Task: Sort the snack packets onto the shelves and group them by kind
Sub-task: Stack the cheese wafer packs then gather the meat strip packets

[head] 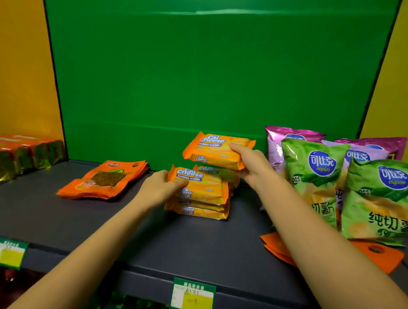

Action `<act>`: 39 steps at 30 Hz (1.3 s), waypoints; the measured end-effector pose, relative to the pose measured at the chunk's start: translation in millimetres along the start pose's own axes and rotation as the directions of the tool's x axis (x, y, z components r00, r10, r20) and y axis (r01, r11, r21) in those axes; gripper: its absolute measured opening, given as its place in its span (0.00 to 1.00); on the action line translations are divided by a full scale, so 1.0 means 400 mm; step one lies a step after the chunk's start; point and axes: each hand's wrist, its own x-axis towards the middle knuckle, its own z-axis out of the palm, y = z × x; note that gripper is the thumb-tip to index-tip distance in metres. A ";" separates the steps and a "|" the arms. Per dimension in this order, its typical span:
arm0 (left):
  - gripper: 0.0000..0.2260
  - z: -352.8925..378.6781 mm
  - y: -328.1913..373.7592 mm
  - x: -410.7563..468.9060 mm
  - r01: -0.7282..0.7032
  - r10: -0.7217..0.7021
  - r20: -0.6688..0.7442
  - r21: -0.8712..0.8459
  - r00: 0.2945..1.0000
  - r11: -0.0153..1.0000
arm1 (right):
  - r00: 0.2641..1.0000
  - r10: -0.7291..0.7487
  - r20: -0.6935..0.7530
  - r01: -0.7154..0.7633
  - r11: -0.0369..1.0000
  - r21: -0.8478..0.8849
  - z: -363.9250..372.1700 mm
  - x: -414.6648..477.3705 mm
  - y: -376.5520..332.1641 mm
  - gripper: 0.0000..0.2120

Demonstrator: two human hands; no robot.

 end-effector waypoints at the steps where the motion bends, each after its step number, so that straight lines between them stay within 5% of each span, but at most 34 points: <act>1: 0.30 -0.001 -0.001 0.000 0.002 -0.002 -0.003 0.066 1.000 0.998 | 1.000 0.017 -0.008 -0.017 1.000 -0.001 0.004 0.013 0.006 0.14; 3: 0.37 -0.005 -0.006 0.006 0.001 -0.004 0.014 0.153 1.000 0.988 | 0.998 0.053 -0.026 -0.054 0.998 -0.017 0.011 0.039 0.014 0.05; 7: 0.40 -0.027 -0.024 0.041 0.010 -0.024 0.137 0.099 0.990 0.995 | 0.994 0.103 -0.036 -0.106 0.990 -0.097 0.025 0.087 0.033 0.07; 12: 0.22 -0.051 -0.025 0.138 0.023 -0.018 0.226 -0.019 0.974 1.000 | 0.993 0.099 -0.068 -0.114 0.956 -0.272 0.027 0.117 0.047 0.04; 15: 0.12 -0.037 -0.017 0.190 0.203 -0.121 0.321 -0.235 0.939 0.951 | 0.993 0.061 -0.099 -0.098 0.895 -0.435 0.019 0.123 0.056 0.07; 18: 0.23 -0.010 -0.021 0.234 0.364 -0.178 0.443 -0.380 0.879 0.850 | 0.994 0.071 -0.088 -0.105 0.864 -0.492 0.012 0.119 0.070 0.04; 21: 0.21 0.014 -0.027 0.256 0.432 -0.189 0.497 -0.437 0.847 0.789 | 0.992 0.070 -0.109 -0.110 0.897 -0.428 0.004 0.109 0.088 0.11; 26: 0.23 0.057 -0.049 0.275 0.510 -0.128 0.586 -0.554 0.801 0.658 | 0.972 0.176 -0.154 -0.182 0.983 -0.022 0.003 0.070 0.107 0.15; 32: 0.23 0.064 -0.055 0.280 0.508 -0.064 0.607 -0.598 0.792 0.620 | 0.969 0.227 -0.095 -0.228 0.974 -0.004 -0.001 0.093 0.161 0.29; 39: 0.26 0.065 -0.037 0.265 0.521 -0.075 0.611 -0.598 0.788 0.609 | 0.968 0.250 -0.003 -0.250 0.968 0.005 0.015 0.088 0.165 0.29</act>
